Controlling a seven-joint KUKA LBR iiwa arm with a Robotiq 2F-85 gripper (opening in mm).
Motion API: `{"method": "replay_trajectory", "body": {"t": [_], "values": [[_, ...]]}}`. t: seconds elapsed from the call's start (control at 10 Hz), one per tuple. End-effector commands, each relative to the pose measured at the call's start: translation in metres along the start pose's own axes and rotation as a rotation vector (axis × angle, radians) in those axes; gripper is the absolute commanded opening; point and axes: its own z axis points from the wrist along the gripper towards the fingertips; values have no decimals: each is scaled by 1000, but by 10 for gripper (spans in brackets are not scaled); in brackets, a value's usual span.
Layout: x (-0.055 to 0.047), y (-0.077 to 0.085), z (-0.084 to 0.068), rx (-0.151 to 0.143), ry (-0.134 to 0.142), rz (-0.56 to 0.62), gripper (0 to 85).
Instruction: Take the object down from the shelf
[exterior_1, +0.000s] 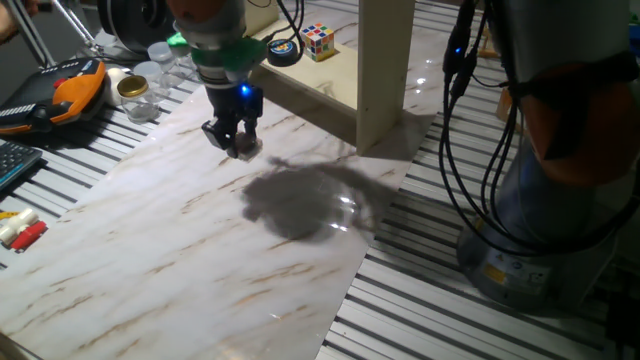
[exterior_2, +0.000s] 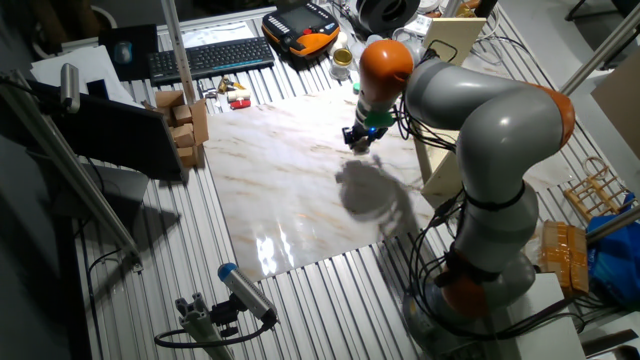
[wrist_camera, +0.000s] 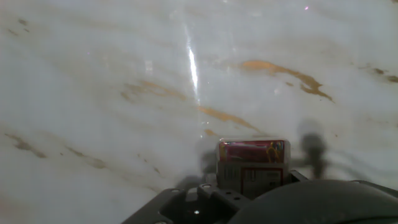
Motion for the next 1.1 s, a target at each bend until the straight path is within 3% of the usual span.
{"method": "replay_trajectory", "body": {"t": [0.0, 0.1, 0.2, 0.4, 0.5, 0.6, 0.7, 1.0], "values": [[0, 0, 0, 32, -6, -17, 0], [0, 0, 0, 55, -37, -39, 0], [0, 1, 3, 30, -71, -43, 0], [-3, 7, 25, 32, -67, -32, 0], [-5, 8, 34, 9, -62, -22, 0], [-8, 10, 40, 4, -61, -23, 0], [-10, 12, 48, 17, -64, -25, 0], [-12, 15, 85, -4, -68, -12, 0]]}}
